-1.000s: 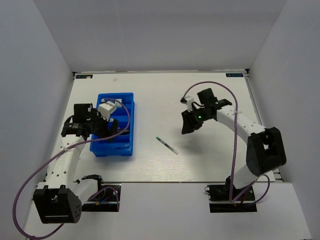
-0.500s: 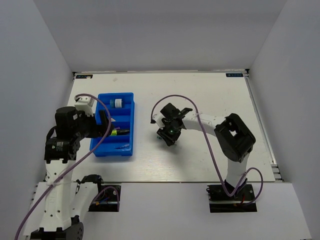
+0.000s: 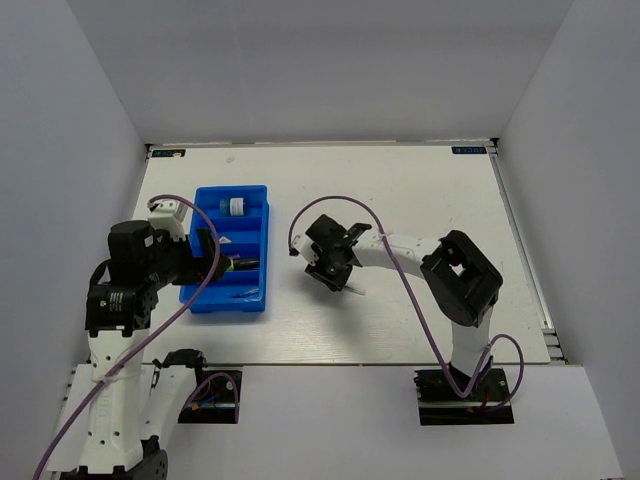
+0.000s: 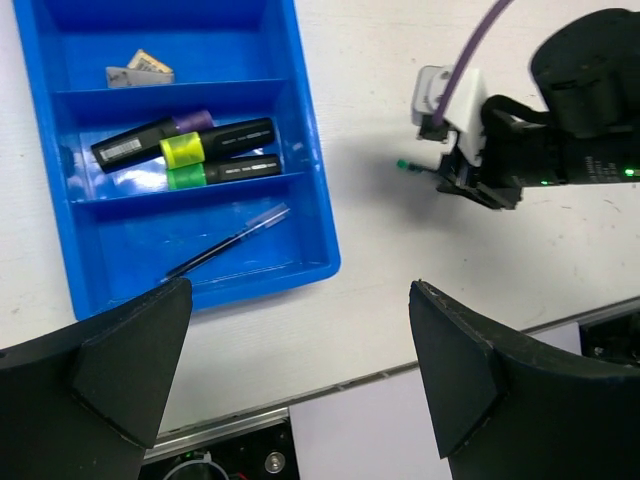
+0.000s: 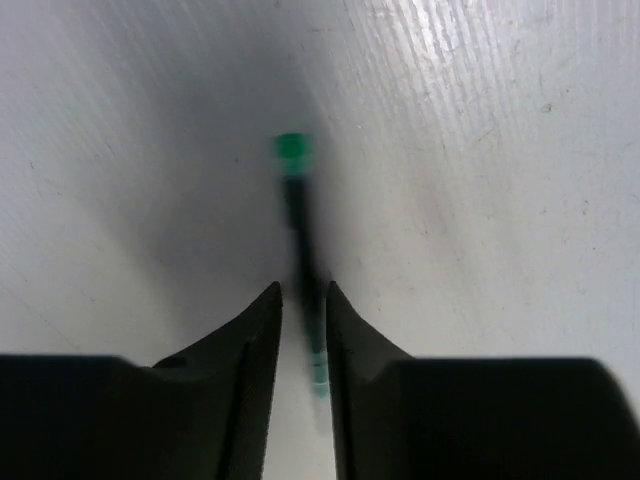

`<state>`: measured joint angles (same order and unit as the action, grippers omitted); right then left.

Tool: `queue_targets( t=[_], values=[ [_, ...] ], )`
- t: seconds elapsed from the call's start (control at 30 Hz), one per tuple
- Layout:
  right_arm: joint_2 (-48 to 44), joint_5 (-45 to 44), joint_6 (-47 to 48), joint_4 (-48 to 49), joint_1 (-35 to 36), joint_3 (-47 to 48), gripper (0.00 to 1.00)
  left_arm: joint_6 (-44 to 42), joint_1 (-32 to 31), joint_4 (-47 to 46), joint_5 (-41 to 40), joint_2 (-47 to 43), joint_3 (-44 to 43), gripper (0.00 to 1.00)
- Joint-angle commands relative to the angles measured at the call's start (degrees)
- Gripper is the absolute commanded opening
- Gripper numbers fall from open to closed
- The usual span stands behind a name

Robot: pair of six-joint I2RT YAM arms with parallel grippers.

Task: Sort the stationery into containers
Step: Pick up the pen from the center of the board.

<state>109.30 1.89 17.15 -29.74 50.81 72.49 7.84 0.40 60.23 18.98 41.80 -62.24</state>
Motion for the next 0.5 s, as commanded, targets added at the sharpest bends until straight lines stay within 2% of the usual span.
queue_targets(
  t=[0.0, 0.1, 0.2, 0.33, 0.37, 0.43, 0.47],
  values=[
    [5.0, -3.8, 2.2, -1.9, 0.7, -1.2, 0.25, 1.7, -0.1, 0.9, 3.5, -0.8, -1.4, 1.0],
    [5.8, -4.2, 2.9, -1.8, 0.8, -2.7, 0.0, 2.9, -0.1, 1.9, 4.7, -0.5, -3.2, 1.0],
    [4.5, -3.7, 4.8, -2.4, 0.5, -3.5, 0.0, 5.2, -0.1, 0.7, 7.1, -0.6, -3.6, 1.0],
    [0.8, -2.4, 10.3, -7.9, 0.6, 1.6, 0.0, 10.5, -0.1, -5.8, 9.9, -1.6, -3.7, 1.0],
    [-0.7, -0.6, 11.4, -10.4, 0.7, 7.8, 0.0, 11.2, -0.1, -6.9, 10.9, -1.7, -3.6, 1.0],
    [-0.9, 5.0, 15.0, -16.7, 0.8, 13.2, 0.0, 14.2, -0.1, -11.1, 12.1, -2.7, -3.8, 1.0],
    [0.4, 7.0, 16.2, -18.5, 0.8, 23.4, 0.0, 15.0, -0.1, -12.5, 13.3, -3.0, -3.9, 1.0]
  ],
)
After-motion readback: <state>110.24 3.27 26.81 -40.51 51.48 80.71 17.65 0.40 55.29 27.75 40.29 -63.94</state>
